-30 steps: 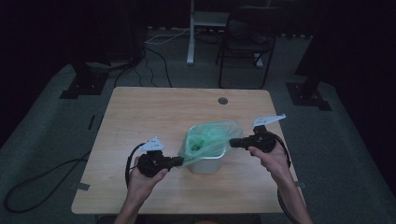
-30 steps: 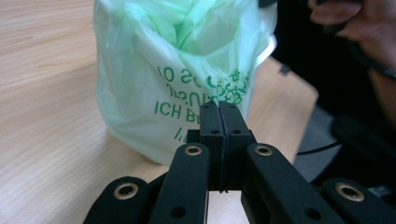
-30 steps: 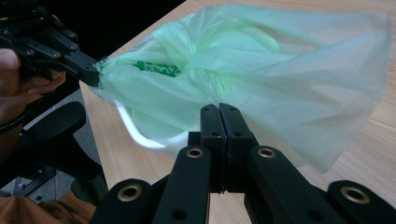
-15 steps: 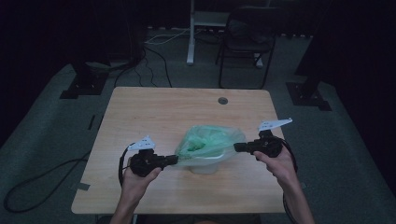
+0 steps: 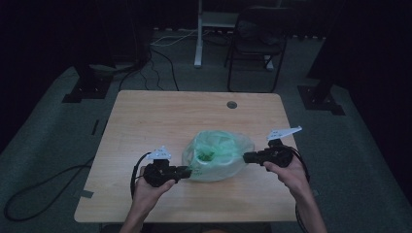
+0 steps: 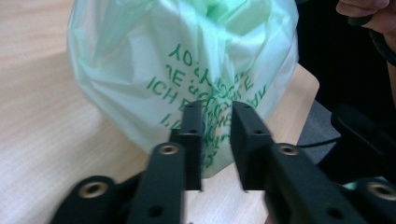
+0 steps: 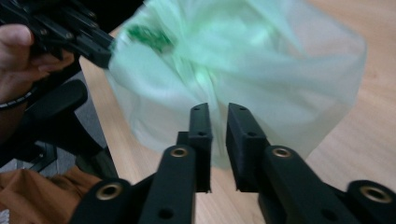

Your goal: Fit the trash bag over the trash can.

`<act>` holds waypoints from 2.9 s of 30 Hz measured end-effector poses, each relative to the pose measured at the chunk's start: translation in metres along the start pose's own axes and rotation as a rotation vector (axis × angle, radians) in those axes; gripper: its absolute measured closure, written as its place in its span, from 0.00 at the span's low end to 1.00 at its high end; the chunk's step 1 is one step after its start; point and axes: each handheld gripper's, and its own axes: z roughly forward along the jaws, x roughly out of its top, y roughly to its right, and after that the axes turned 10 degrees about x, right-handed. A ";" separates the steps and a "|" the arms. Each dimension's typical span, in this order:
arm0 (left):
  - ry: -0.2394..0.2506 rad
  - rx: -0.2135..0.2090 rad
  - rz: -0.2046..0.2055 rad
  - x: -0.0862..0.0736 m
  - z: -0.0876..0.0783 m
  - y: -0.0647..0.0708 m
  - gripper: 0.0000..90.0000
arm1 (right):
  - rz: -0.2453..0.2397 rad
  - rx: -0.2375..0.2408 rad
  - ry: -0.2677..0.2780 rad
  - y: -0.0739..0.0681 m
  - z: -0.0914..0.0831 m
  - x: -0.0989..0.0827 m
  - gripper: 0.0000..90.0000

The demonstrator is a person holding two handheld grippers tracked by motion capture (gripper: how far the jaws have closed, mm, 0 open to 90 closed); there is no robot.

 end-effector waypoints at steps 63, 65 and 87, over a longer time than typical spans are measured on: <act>0.033 0.086 0.076 0.003 0.005 0.013 0.82 | 0.102 -0.221 0.031 0.082 0.054 0.077 0.86; 0.083 0.102 0.072 0.008 -0.005 0.009 0.72 | 0.080 -0.223 0.077 0.070 0.043 0.074 0.72; 0.091 0.129 -0.004 0.057 0.030 -0.024 0.57 | -0.031 -0.152 0.036 0.001 0.025 0.036 0.60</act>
